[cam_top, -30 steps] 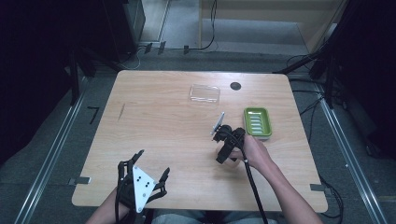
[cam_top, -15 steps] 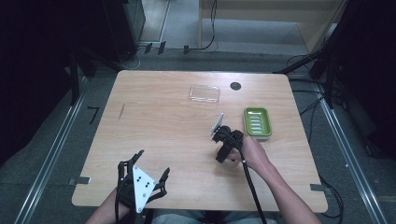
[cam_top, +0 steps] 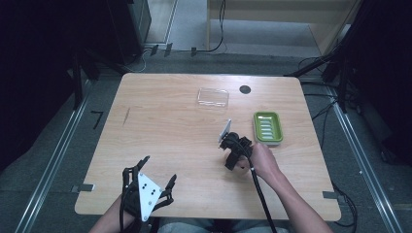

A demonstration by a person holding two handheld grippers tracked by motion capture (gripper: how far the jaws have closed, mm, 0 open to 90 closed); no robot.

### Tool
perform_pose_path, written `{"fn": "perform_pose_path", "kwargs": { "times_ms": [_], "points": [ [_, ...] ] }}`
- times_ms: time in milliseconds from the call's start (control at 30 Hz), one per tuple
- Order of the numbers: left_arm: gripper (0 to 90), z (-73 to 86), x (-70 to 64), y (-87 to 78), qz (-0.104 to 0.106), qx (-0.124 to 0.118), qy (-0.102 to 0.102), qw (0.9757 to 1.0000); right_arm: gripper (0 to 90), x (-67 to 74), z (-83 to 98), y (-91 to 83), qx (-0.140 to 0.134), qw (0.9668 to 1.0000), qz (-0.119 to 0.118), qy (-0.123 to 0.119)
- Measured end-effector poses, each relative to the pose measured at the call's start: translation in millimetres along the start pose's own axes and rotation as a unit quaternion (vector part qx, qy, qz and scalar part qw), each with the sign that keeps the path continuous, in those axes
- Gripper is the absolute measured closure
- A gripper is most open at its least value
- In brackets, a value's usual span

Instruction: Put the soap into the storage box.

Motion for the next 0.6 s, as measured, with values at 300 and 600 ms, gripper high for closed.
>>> {"fn": "perform_pose_path", "kwargs": {
  "times_ms": [300,600],
  "points": [
    [14.0,0.0,0.0,-0.1,-0.001,-0.001,0.000,1.0000,32.9,0.9,-0.1,-0.3,0.000,1.0000,0.003,0.001],
    [14.0,-0.1,0.0,-0.2,-0.001,-0.001,0.002,1.0000,33.2,1.1,0.3,-1.6,0.002,1.0000,0.008,-0.003]
  ]
}}
Point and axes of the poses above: each handheld gripper's, and its own axes: y roughly forward along the jaws, z roughly out of its underside, x roughly to its left, the point moved 7 cm from there along y, roughly forward along the jaws, and after that the axes turned 1 degree about -y, right-handed, at the moved point
